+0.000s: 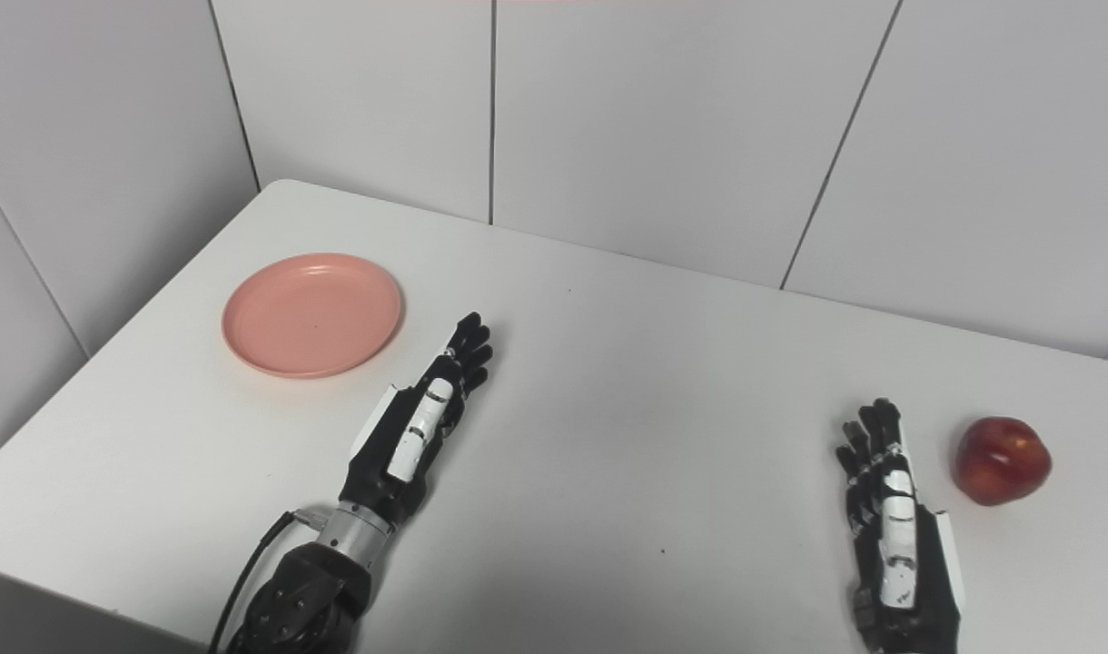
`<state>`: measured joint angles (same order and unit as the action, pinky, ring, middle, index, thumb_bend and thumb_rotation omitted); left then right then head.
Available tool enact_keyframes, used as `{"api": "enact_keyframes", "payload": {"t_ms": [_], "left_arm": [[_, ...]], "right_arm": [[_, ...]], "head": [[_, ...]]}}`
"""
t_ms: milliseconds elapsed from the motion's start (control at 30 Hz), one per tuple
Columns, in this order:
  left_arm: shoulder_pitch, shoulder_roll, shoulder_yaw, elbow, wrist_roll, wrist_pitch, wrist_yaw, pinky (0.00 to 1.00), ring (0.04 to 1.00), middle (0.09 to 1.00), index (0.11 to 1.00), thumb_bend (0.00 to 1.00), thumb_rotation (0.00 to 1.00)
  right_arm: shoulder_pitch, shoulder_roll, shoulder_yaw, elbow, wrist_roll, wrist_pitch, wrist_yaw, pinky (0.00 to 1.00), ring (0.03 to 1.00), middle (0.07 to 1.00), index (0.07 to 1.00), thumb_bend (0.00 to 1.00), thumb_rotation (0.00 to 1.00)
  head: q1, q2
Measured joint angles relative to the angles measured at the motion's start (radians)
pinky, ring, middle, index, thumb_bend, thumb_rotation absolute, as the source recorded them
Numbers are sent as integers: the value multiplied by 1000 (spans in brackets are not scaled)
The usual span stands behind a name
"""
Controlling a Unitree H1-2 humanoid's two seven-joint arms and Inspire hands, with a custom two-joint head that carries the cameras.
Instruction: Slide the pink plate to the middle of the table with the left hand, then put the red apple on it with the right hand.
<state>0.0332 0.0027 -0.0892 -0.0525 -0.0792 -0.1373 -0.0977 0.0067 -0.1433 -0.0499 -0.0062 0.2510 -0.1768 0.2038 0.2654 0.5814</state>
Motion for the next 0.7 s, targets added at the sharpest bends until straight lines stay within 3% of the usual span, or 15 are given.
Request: {"api": "enact_keyframes", "payload": {"t_ms": [533, 700], "left_arm": [[10, -3, 5, -33, -20, 5, 0, 998, 990, 995, 973, 367, 1000], [16, -2, 21, -94, -46, 68, 1, 990, 975, 982, 959, 344, 1000]], "right_arm": [[-8, 1, 0, 5, -8, -4, 0, 1000, 990, 1000, 1000, 323, 1000], [-13, 3, -2, 8, -9, -12, 0, 1000, 988, 1000, 1000, 317, 1000]], "head": [[6, -17], [8, -21]]}}
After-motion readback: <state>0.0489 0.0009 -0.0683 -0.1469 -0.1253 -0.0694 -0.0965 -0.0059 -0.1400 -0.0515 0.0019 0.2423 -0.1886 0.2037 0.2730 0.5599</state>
